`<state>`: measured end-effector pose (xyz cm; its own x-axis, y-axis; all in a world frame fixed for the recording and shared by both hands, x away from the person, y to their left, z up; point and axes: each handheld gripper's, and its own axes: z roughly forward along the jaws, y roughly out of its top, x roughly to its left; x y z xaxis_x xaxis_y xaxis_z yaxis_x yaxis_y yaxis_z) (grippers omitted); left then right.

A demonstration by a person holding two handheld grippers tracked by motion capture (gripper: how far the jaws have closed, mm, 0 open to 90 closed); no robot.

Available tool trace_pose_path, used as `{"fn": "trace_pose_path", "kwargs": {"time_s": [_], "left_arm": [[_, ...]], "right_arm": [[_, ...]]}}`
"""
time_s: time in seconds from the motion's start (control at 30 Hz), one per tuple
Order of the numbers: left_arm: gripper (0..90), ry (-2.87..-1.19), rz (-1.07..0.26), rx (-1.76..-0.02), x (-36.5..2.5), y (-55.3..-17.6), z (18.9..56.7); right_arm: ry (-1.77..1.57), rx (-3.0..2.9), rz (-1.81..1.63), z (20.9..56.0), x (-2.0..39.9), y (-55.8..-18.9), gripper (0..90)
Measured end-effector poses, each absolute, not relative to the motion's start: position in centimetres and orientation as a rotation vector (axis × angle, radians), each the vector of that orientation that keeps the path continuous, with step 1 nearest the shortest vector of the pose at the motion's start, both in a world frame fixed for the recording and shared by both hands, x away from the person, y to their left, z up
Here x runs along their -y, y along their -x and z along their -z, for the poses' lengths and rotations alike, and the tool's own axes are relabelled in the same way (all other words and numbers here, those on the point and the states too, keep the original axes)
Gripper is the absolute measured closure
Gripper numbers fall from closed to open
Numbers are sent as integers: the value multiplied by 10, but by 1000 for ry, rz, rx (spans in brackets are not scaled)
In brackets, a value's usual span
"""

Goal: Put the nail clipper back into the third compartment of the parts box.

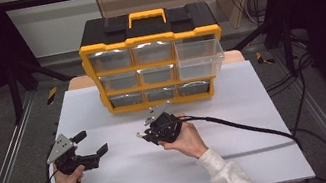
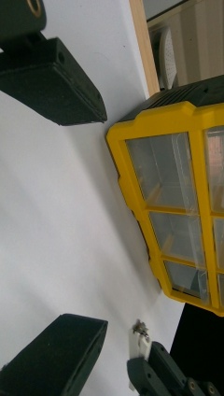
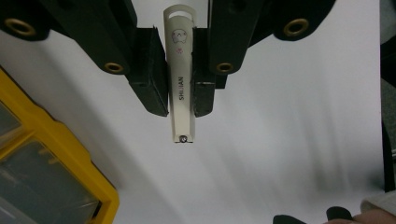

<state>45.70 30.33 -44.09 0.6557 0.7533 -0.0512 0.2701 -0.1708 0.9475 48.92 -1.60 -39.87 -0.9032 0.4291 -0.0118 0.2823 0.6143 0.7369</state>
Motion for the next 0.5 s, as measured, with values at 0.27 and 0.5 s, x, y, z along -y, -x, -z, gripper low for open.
{"fn": "trace_pose_path", "kwargs": {"time_s": [0.27,0.5], "left_arm": [[17,-1739,-532,-832,-303,-457,441],[17,-1741,-531,-834,-303,-457,441]], "right_arm": [[-595,-2617,-1182,382,25,-487,771],[-594,-2598,-1184,372,31,-485,771]]}}
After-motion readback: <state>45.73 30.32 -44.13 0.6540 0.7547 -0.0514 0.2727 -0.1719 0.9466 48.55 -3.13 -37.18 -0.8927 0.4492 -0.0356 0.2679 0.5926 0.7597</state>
